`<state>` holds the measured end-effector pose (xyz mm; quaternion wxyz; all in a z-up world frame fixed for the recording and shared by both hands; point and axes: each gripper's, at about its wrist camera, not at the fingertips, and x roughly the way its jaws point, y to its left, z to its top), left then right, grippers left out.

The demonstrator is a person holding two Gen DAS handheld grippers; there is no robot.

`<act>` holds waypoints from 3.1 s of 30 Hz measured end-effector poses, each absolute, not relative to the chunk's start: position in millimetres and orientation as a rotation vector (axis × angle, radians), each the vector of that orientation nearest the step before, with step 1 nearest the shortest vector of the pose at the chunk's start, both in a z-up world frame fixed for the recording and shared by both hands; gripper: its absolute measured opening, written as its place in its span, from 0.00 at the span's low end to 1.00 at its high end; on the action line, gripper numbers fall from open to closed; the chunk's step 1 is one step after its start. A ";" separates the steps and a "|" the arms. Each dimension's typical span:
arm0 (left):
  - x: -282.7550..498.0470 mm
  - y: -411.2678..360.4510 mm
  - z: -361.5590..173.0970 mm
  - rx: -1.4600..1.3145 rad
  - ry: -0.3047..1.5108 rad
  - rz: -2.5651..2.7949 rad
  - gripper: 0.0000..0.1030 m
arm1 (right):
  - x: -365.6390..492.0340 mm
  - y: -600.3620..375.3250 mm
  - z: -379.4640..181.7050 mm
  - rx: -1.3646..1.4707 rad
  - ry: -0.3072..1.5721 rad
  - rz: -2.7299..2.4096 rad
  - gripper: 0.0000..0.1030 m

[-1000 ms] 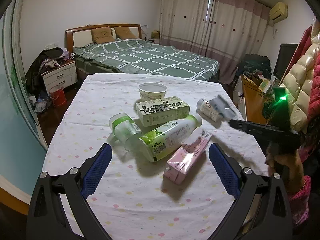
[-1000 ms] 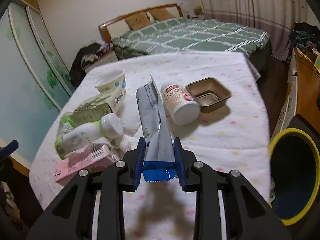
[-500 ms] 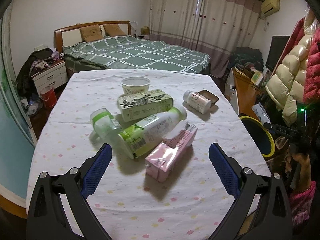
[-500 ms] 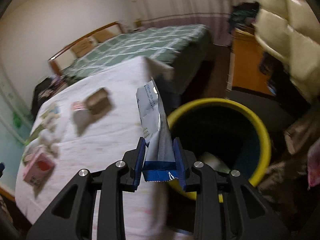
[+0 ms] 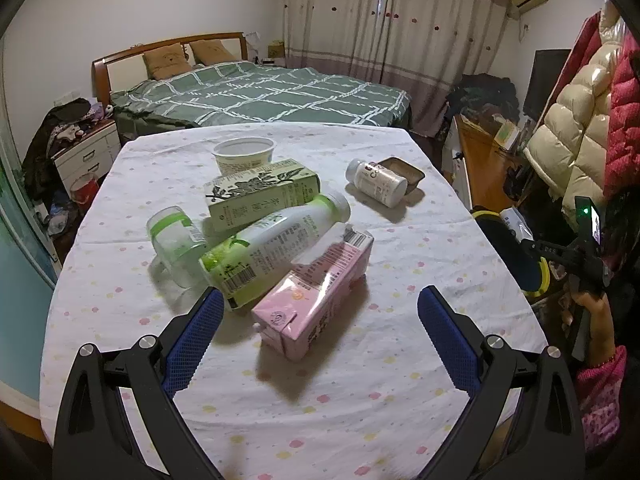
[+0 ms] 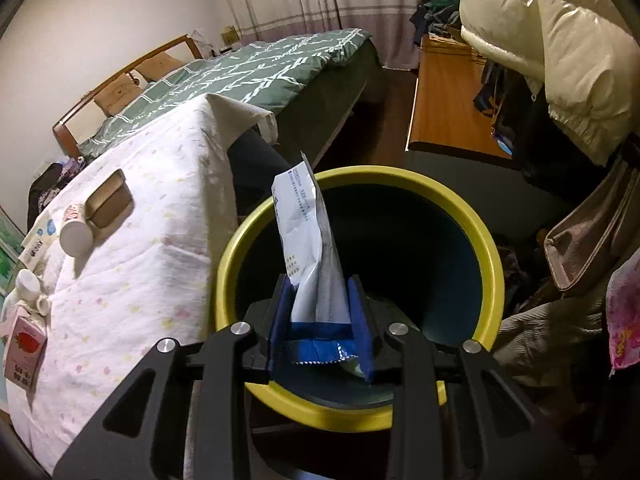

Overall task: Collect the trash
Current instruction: 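Carry the toothpaste tube into the yellow bin and open the right gripper, then grasp the pink milk carton with the left gripper and lift it, then carry the pink carton over the yellow bin and open the left gripper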

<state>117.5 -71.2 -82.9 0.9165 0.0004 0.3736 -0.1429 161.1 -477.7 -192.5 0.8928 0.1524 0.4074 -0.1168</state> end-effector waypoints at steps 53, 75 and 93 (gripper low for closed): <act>178.3 -126.7 -163.2 0.013 0.965 -0.409 0.71 | 153.4 -479.5 -205.7 0.376 0.861 -0.197 0.43; 165.2 -133.0 -147.6 0.091 0.955 -0.381 0.36 | 137.6 -488.0 -206.0 0.419 0.840 -0.189 0.43; 157.5 -239.1 -93.5 0.190 0.857 -0.652 0.36 | 83.4 -504.7 -169.9 0.390 0.734 -0.265 0.43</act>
